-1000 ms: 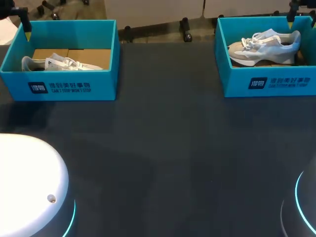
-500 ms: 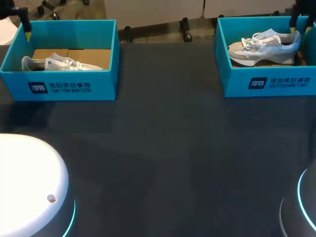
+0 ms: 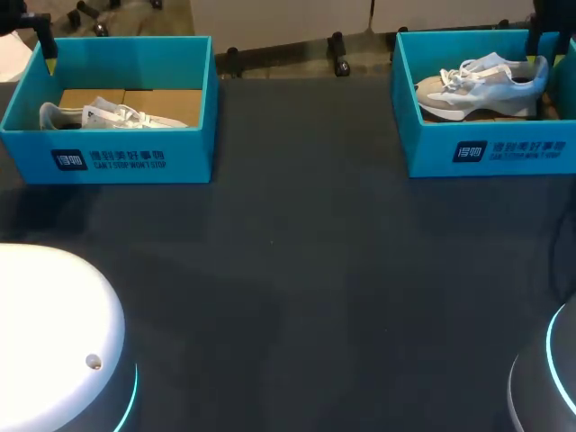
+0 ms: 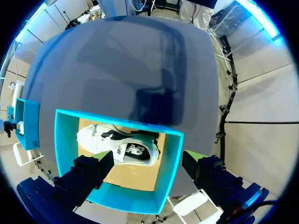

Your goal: Take the shoe out of the shoebox, open the shoe tongue, remove and reinsert the insole, then place the shoe into the shoebox

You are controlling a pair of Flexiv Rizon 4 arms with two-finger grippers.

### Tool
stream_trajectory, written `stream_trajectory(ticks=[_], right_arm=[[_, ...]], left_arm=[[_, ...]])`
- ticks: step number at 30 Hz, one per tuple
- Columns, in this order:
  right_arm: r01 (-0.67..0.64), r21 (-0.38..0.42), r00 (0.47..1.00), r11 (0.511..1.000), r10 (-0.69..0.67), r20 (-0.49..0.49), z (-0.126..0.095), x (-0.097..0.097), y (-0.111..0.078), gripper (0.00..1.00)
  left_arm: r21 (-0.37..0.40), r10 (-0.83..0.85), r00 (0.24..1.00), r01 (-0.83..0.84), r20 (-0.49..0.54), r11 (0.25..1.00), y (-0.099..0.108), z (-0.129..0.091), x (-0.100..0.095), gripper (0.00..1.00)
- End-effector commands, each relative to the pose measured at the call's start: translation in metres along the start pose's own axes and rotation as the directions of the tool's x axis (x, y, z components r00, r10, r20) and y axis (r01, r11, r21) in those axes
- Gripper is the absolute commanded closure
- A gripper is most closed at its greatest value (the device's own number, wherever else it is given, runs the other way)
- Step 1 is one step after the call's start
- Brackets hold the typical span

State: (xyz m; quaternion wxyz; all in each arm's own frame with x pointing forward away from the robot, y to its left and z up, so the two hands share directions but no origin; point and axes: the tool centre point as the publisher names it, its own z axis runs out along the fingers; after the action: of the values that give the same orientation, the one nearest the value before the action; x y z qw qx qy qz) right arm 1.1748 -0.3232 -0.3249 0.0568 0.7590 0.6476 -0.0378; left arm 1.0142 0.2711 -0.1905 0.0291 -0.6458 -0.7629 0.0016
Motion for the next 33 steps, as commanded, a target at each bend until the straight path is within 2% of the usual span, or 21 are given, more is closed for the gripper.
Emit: stream_trajectory(ticks=[1,10,17,33], right_arm=[[-0.015,0.015,1.0,1.0,0.015,-0.001,0.009,0.001,0.008,0.55],[-0.025,0.028,1.0,0.999,0.024,0.005,0.022,0.0,0.008,0.56],[-0.031,0.023,0.999,0.999,0.03,0.044,0.032,0.004,0.005,0.55],[-0.06,0.058,0.997,0.997,0.057,0.044,0.054,0.006,-0.004,0.54]], left_arm=[[-0.004,-0.001,1.0,0.001,-0.002,1.0,-0.002,0.0,0.0,0.0],[-0.004,-0.001,1.0,0.001,-0.002,1.0,-0.002,0.0,0.0,0.0],[-0.004,-0.001,1.0,0.001,-0.002,1.0,-0.002,0.0,0.0,0.0],[-0.004,-0.001,1.0,0.001,-0.002,1.0,-0.002,0.0,0.0,0.0]])
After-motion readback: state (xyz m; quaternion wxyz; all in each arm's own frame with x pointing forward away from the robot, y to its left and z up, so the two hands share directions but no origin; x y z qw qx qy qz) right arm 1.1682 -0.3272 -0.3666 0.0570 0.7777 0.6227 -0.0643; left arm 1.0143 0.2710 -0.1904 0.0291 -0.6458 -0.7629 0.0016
